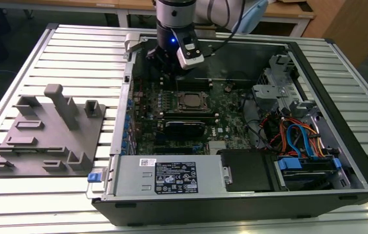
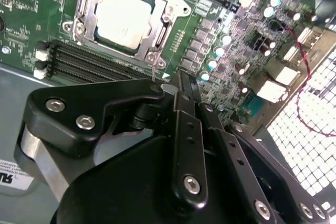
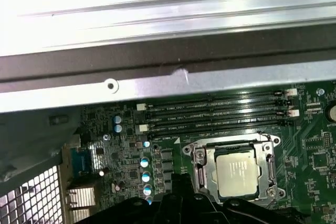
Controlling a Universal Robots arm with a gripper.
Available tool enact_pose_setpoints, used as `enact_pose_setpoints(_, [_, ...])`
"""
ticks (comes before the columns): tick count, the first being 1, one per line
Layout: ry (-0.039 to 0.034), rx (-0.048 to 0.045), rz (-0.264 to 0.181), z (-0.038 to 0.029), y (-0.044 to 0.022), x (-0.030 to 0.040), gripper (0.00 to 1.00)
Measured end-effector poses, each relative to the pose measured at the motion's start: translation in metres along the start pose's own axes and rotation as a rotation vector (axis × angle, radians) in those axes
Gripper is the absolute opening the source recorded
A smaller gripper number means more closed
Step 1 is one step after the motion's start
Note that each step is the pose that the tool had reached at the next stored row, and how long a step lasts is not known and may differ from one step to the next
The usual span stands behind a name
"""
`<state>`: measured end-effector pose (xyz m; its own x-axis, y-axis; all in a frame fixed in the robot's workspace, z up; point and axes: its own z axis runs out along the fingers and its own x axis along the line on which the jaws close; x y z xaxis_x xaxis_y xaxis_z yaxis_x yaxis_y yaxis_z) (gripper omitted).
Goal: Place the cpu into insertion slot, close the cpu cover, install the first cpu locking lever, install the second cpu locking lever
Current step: 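Install the first cpu locking lever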
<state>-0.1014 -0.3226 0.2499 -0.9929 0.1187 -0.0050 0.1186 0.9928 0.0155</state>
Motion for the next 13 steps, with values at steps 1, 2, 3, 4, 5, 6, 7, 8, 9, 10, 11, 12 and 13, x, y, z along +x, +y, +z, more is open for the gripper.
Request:
enact_pose_setpoints(1, [0.0,-0.0001,0.0,-0.0004,0.0004,0.0001,0.1])
enact_pose_setpoints(2, [0.0,-0.0002,0.0,-0.001,0.0008,0.0003,0.1])
enact_pose_setpoints(3, [0.0001,-0.0001,0.0,-0.0019,0.0013,0.0004,0.1])
enact_pose_setpoints(4, [0.0001,-0.0001,0.0,-0.0025,0.0019,0.0006,0.1])
enact_pose_setpoints(5, [0.0,-0.0002,0.0,-0.003,0.0026,0.001,0.1])
enact_pose_setpoints(6, [0.0,-0.0002,0.0,-0.0033,0.0035,0.0013,0.1])
enact_pose_setpoints(7, [0.0001,-0.0001,0.0,-0.0036,0.0045,0.0015,0.1])
enact_pose_setpoints(8, [0.0001,-0.0002,-0.001,-0.0036,0.0057,0.0017,0.1])
enact_pose_setpoints(9, [0.0001,-0.0002,-0.003,-0.0036,0.0071,0.0019,0.1])
enact_pose_setpoints(10, [0.0002,-0.0001,-0.006,-0.0036,0.0085,0.002,0.1])
enact_pose_setpoints(11, [0.0002,-0.0002,-0.009,-0.0035,0.0097,0.0022,0.1])
enact_pose_setpoints(12, [0.0003,-0.0001,-0.012,-0.0035,0.0108,0.0023,0.1])
enact_pose_setpoints(13, [0.0003,-0.0002,-0.014,-0.0035,0.0119,0.0025,0.1])
